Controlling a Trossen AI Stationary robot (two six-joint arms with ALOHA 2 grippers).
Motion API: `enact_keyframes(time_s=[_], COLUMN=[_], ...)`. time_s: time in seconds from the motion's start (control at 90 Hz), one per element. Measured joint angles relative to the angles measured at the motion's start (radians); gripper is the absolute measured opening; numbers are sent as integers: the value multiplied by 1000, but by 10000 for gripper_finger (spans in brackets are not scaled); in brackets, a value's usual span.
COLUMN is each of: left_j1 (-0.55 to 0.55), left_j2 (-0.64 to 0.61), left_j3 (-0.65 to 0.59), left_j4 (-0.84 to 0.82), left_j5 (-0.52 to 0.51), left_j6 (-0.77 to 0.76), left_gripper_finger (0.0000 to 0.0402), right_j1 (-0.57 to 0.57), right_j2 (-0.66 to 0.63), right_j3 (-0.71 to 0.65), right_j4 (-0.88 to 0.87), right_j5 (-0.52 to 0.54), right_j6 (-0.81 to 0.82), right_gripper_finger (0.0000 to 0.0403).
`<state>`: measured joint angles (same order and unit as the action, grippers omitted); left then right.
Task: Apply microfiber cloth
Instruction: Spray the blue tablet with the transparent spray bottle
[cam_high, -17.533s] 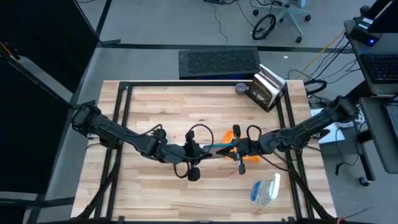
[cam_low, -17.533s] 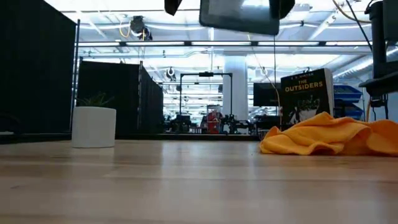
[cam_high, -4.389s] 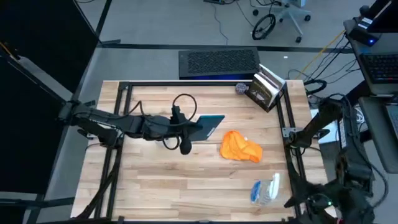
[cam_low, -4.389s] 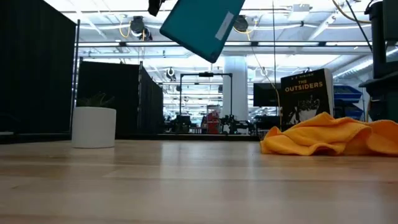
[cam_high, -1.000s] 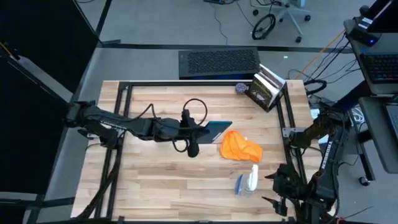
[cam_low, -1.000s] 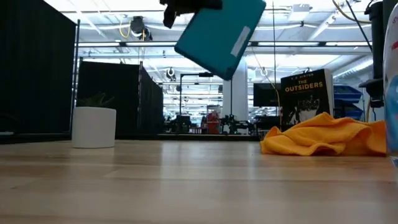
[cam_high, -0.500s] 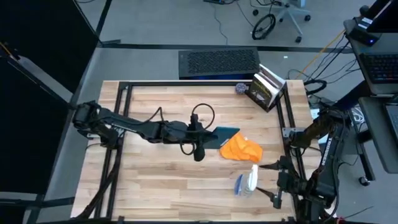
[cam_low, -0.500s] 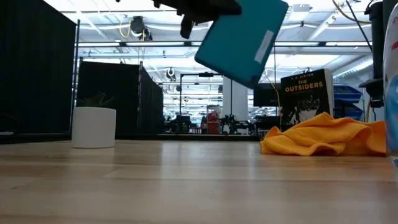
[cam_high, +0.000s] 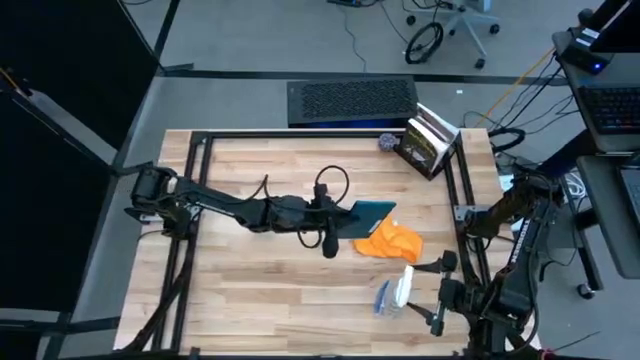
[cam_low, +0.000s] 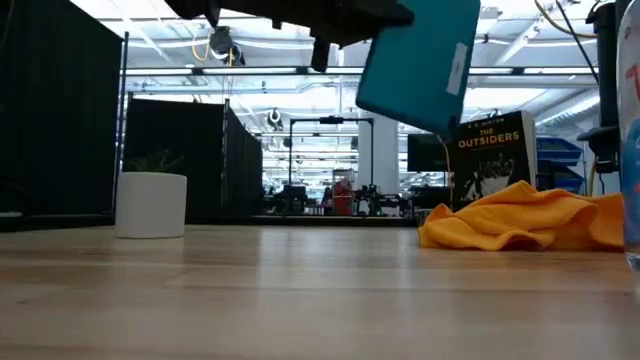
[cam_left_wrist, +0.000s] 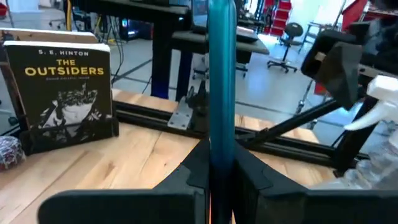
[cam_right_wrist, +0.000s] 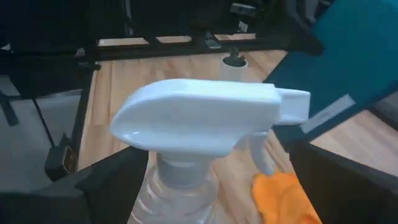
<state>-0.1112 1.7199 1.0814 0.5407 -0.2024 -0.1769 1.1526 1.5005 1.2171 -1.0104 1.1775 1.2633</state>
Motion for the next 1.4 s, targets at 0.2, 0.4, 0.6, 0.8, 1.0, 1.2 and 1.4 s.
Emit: enact_keyframes(time_s=[0.2,0.4,0.6,0.8,1.0,1.2,1.4], left_j1=[5,5,6,6,6,6,5], left_j2=[11,11,11,58,195,249,260], left_j3=[0,0,0,46,179,251,269], left_j4=[24,46,121,162,157,160,162], left_j5=[0,2,27,68,112,148,208], left_j6=[0,1,10,37,78,86,88], left_gripper_finger=[15,15,15,15,15,15,15], right_j1=[0,-41,-87,-89,-84,-78,-78], right_j2=[4,48,72,73,73,73,73], right_j3=[0,1,1,1,1,1,1], right_j4=[70,126,174,171,171,171,170], right_j5=[-20,-3,3,1,-4,-3,-4], right_j6=[-1,-64,-131,-135,-152,-154,-160], right_gripper_finger=[373,373,373,373,373,373,373])
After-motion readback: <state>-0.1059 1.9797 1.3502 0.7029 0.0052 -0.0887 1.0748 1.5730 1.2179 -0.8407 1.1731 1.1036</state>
